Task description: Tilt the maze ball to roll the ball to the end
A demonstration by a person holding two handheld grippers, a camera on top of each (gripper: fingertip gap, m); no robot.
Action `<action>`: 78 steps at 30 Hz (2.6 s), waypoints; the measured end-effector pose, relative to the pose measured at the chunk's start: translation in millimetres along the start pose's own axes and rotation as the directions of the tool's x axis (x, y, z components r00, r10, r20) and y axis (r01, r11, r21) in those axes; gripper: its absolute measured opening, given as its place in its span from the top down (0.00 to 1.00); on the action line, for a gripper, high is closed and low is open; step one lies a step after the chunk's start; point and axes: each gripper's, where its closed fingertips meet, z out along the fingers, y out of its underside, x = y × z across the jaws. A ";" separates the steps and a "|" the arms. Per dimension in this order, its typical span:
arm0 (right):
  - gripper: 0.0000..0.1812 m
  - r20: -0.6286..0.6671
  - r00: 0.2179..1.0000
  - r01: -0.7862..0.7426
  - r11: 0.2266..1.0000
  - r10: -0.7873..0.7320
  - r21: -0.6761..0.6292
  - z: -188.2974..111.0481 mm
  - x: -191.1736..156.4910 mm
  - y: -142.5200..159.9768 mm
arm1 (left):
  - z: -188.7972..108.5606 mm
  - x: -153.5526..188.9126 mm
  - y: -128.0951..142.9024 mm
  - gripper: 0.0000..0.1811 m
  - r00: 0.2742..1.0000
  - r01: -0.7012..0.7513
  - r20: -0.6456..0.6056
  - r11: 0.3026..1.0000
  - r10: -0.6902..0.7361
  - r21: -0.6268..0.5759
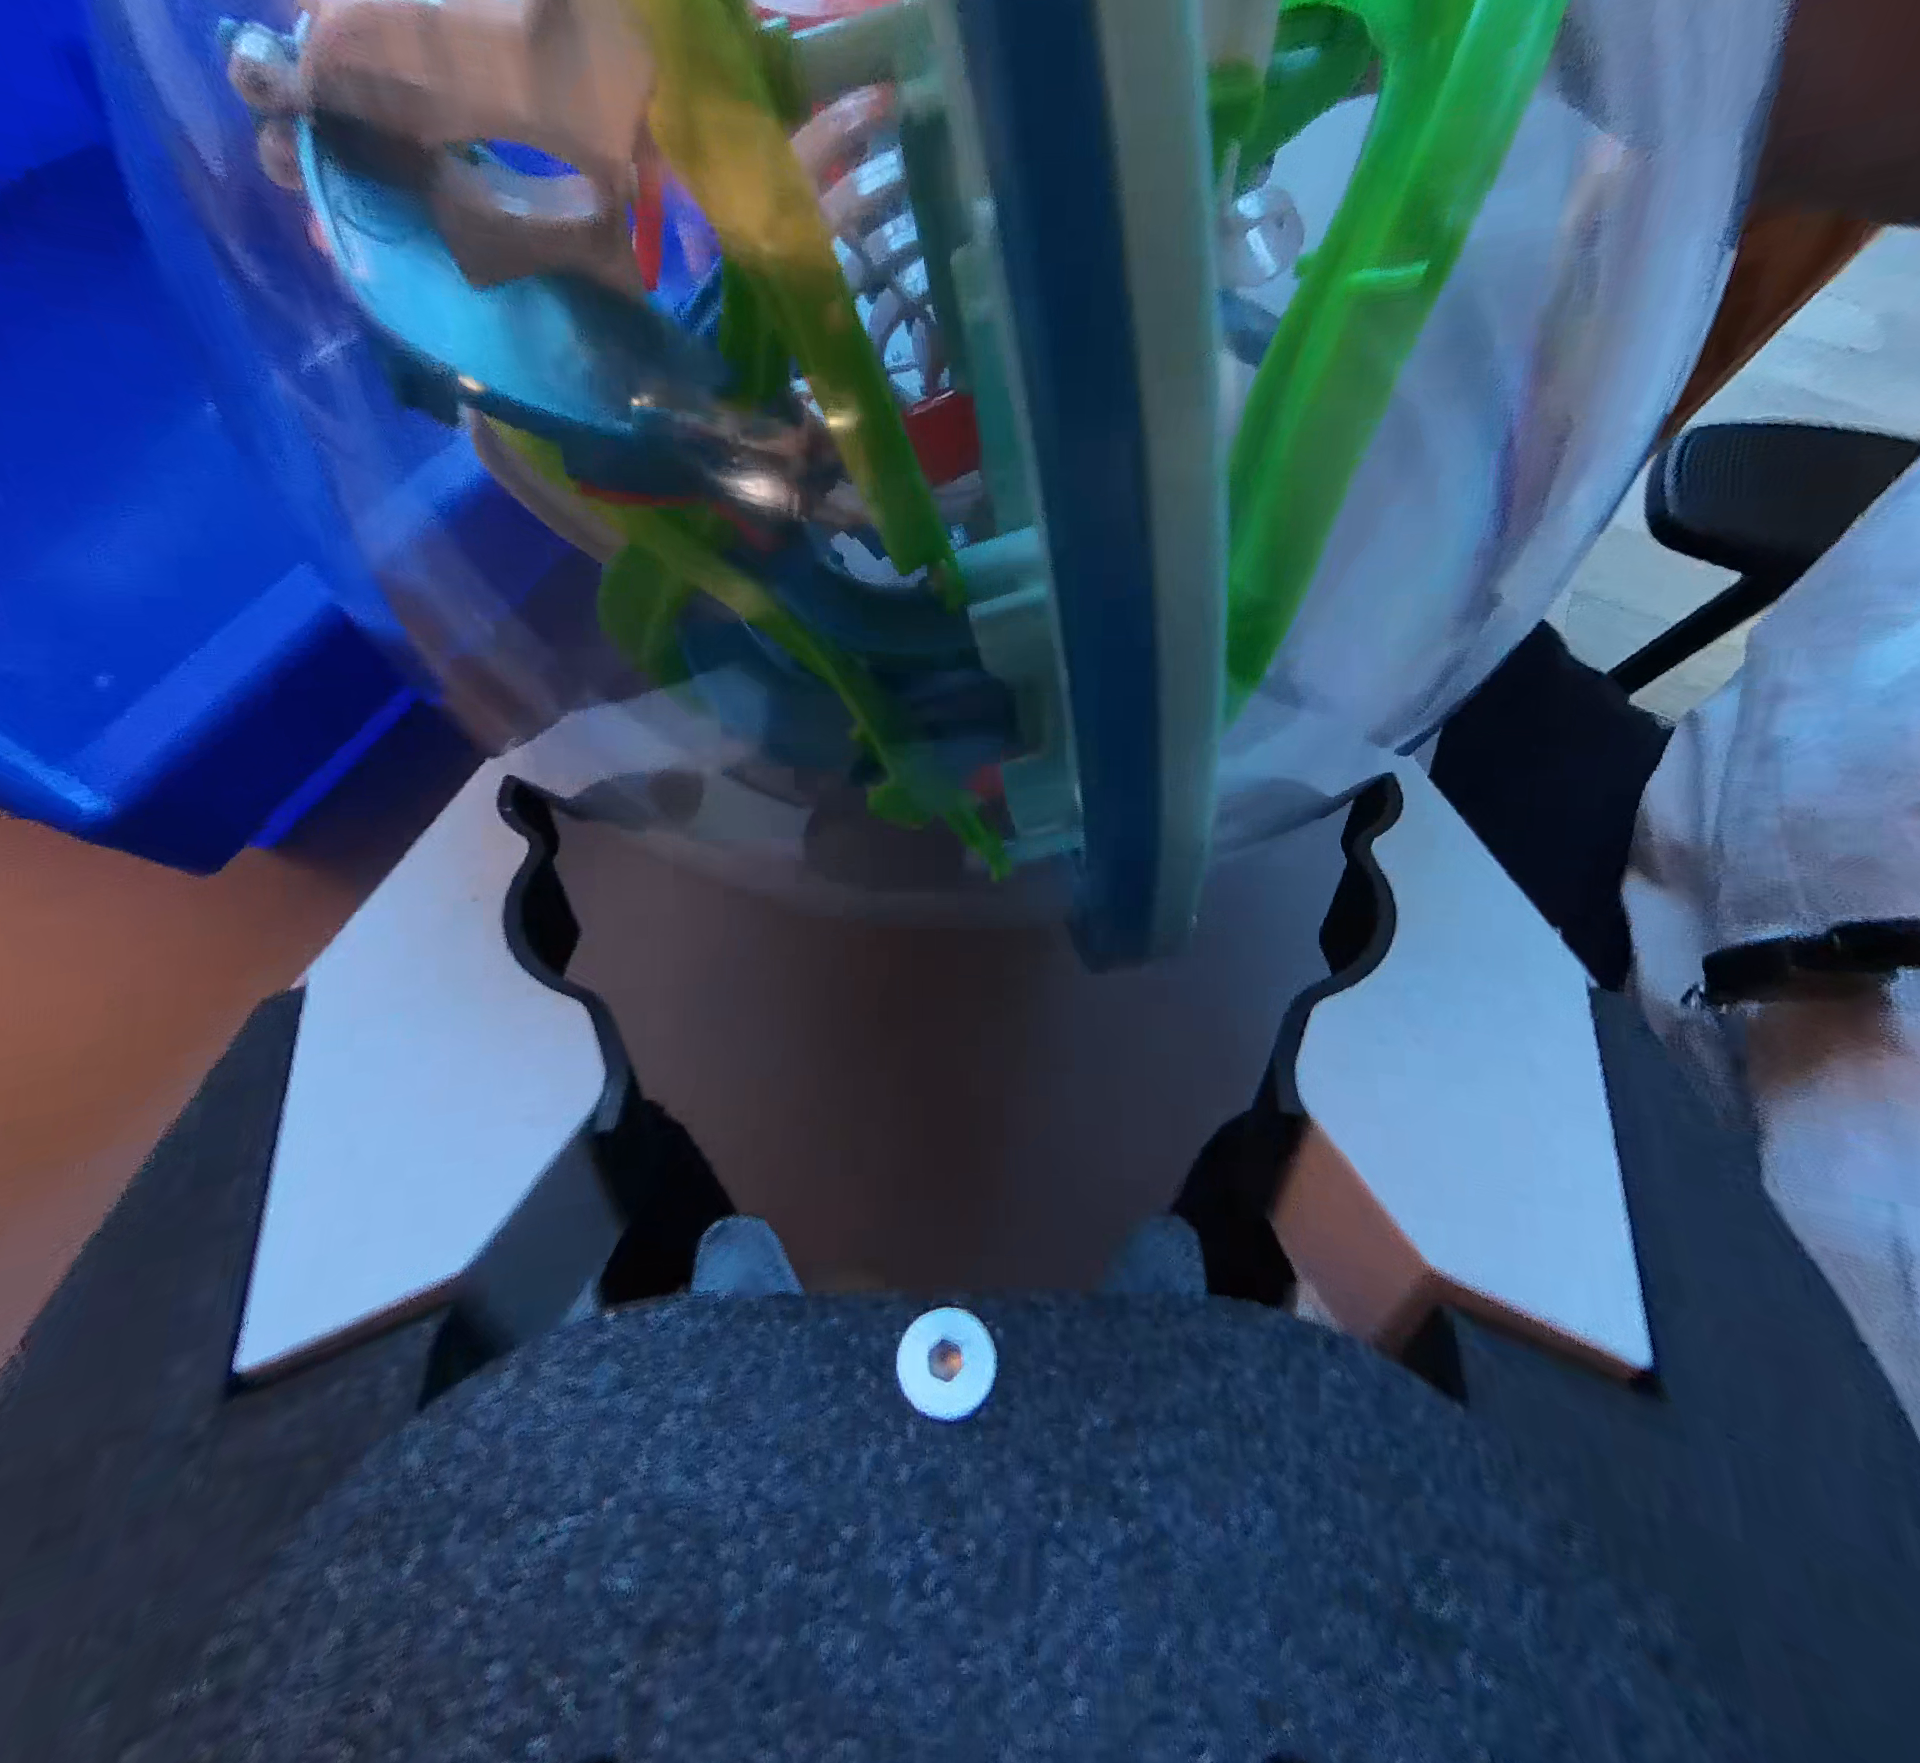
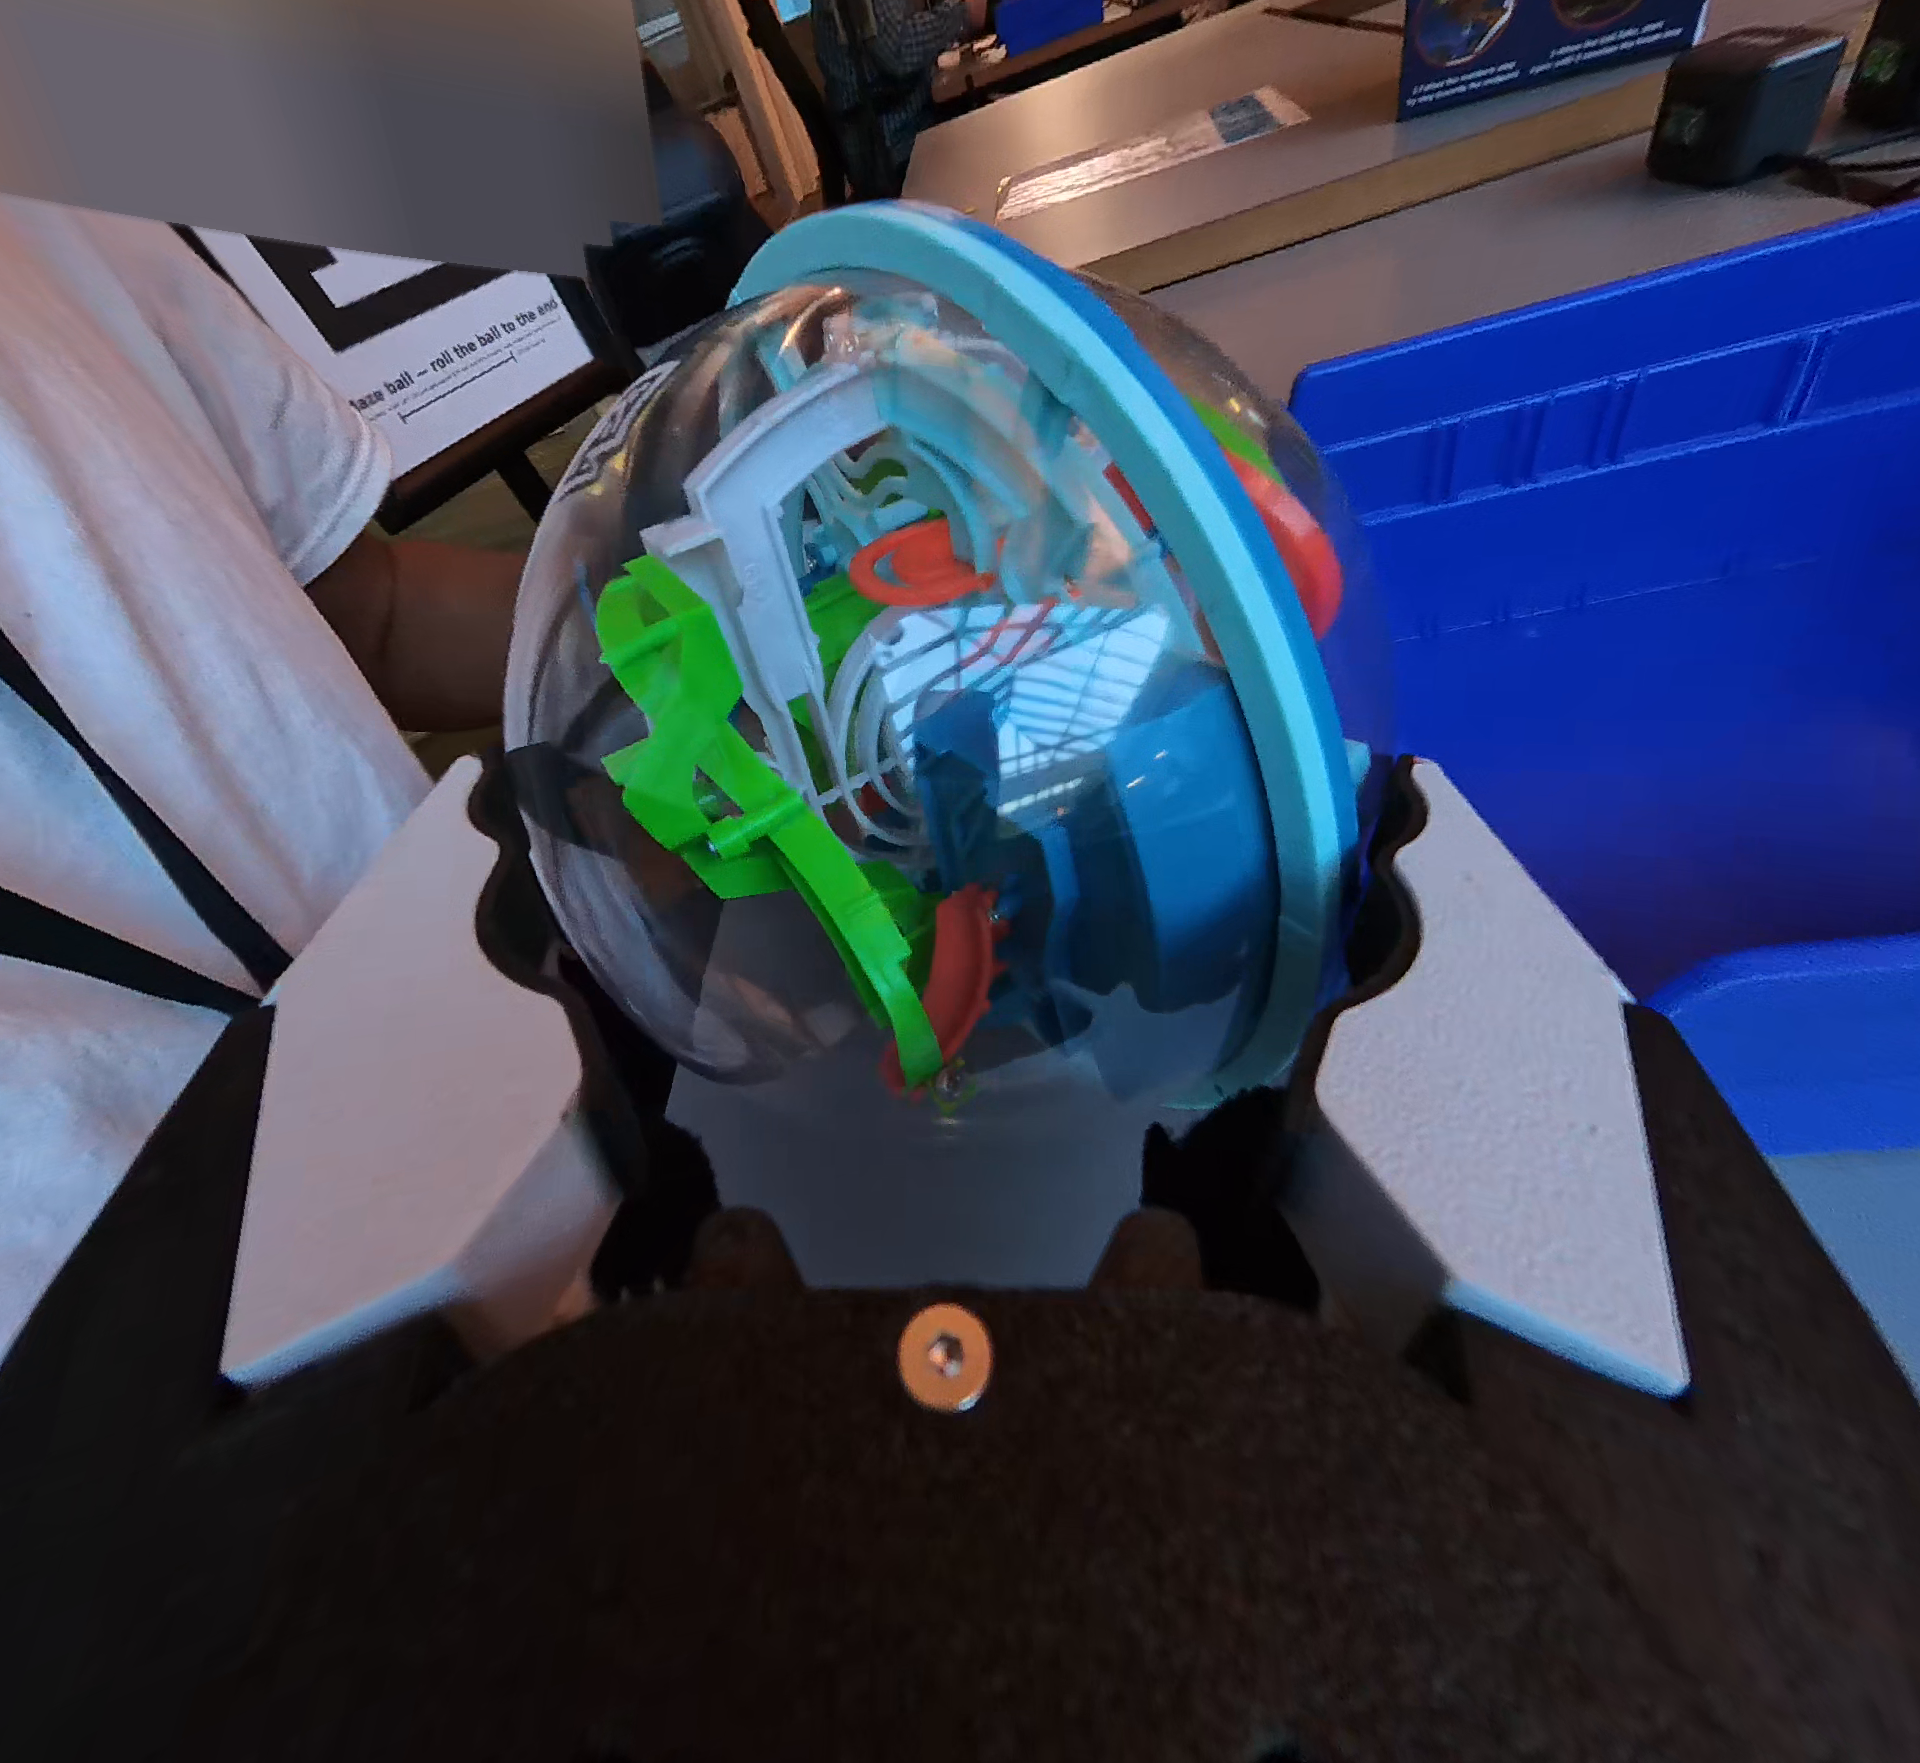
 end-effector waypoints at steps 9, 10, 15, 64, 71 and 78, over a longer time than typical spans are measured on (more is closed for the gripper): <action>0.15 -0.004 0.995 -0.101 0.978 0.103 0.185 6.7 -23.2 -3.1 | -42.0 6.2 -16.8 0.23 0.991 -0.107 -0.094 0.991 0.100 -0.076; 0.15 -0.005 0.993 -0.113 0.974 0.116 0.196 7.5 -25.2 -3.6 | -44.5 7.2 -17.1 0.21 0.990 -0.107 -0.102 0.990 0.098 -0.089; 0.15 -0.027 0.992 -0.111 0.963 0.121 0.246 7.3 -32.8 -5.0 | -50.0 11.8 -15.5 0.21 0.986 -0.132 -0.123 0.981 0.114 -0.144; 0.15 -0.418 0.631 0.776 0.516 -0.654 0.363 -13.3 -89.6 -29.4 | -113.1 28.4 -89.5 0.23 0.310 -0.629 0.219 0.372 0.925 -0.683; 0.15 -0.437 0.597 0.801 0.464 -0.673 0.380 -18.0 -103.6 -33.3 | -120.8 45.3 -99.9 0.24 0.247 -0.640 0.218 0.327 0.944 -0.695; 0.15 -0.412 0.641 0.766 0.499 -0.648 0.406 -16.8 -106.7 -30.8 | -120.9 47.6 -94.7 0.24 0.303 -0.630 0.205 0.357 0.931 -0.690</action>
